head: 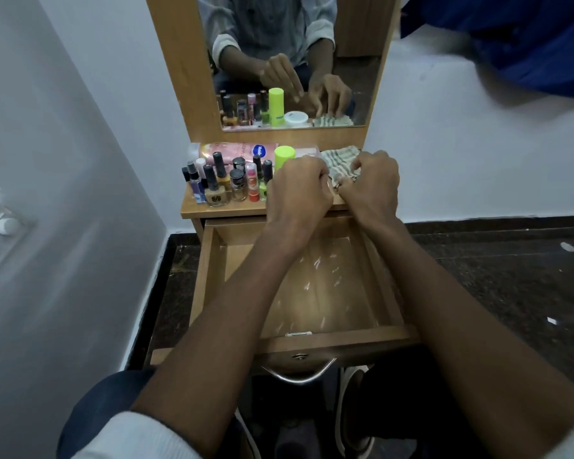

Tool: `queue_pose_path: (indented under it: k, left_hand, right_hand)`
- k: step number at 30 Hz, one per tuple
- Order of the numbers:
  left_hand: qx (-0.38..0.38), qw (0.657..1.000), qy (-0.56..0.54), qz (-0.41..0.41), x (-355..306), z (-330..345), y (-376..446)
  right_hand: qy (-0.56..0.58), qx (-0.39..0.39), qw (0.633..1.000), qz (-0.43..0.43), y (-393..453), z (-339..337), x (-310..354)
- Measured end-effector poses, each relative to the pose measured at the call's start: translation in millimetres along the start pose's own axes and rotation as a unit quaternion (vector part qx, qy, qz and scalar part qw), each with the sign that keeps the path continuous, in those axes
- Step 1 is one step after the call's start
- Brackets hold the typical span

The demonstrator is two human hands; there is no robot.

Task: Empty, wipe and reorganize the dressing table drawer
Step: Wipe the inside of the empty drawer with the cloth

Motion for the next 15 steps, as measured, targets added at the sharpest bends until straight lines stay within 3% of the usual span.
queue_pose_path:
  k: [6, 10, 15]
  left_hand:
    - [0.026, 1.0, 0.004, -0.015, -11, 24, 9]
    - [0.049, 0.996, 0.059, 0.042, -12, 33, 4]
    - [0.054, 0.994, 0.076, 0.063, -12, 34, -3]
  right_hand:
    - [-0.062, 0.096, 0.993, 0.016, 16, 21, -8]
    - [-0.057, 0.156, 0.986, 0.004, 16, 24, -11]
    - [-0.067, 0.111, 0.991, -0.026, 12, 7, -8]
Point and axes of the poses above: each hand's wrist, its own y-axis towards the middle knuckle, its own z-axis out of the palm, x = y × z, the point moved 10 cm from there along y, towards the middle knuckle, and after that the axes turned 15 degrees about -x, right-handed, at the moved point
